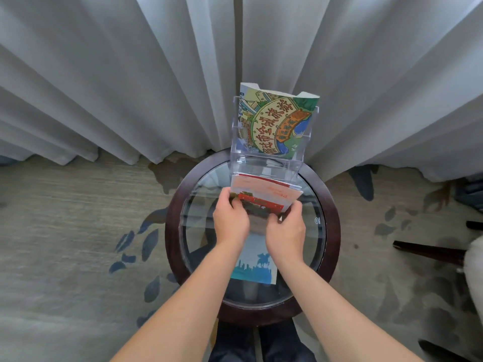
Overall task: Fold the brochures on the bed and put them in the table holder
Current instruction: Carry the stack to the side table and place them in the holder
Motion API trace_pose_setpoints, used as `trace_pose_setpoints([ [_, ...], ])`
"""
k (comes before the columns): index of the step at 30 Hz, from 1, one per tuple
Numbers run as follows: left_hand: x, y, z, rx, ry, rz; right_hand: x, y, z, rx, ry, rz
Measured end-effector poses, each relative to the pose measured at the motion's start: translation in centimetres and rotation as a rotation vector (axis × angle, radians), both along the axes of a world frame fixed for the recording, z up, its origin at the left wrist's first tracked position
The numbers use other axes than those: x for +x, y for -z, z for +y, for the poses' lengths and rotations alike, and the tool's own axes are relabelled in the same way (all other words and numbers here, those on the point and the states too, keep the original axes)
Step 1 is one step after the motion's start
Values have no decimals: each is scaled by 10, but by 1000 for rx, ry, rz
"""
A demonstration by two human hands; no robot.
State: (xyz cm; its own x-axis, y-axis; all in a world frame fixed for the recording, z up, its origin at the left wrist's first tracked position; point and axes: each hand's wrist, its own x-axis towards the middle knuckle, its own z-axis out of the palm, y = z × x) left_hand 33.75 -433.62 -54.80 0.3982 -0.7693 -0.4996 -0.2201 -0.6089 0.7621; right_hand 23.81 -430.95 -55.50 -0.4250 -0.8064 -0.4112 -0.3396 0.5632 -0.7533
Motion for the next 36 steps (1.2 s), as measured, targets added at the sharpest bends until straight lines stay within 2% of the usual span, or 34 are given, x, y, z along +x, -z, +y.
trace_pose_setpoints([
  [4,1,-12,-2,-27,-24,15,2,-12,1,-90,4,12],
  [10,3,-10,9,11,53,77,1,-5,13,-49,-39,15],
  [21,-7,-28,-1,-46,16,36,-1,-13,10,-71,-53,20],
  [26,-7,-24,2,27,86,40,-4,-11,10,-23,-73,22],
  [36,4,-2,9,-1,96,-65,-7,2,5,97,-82,32],
])
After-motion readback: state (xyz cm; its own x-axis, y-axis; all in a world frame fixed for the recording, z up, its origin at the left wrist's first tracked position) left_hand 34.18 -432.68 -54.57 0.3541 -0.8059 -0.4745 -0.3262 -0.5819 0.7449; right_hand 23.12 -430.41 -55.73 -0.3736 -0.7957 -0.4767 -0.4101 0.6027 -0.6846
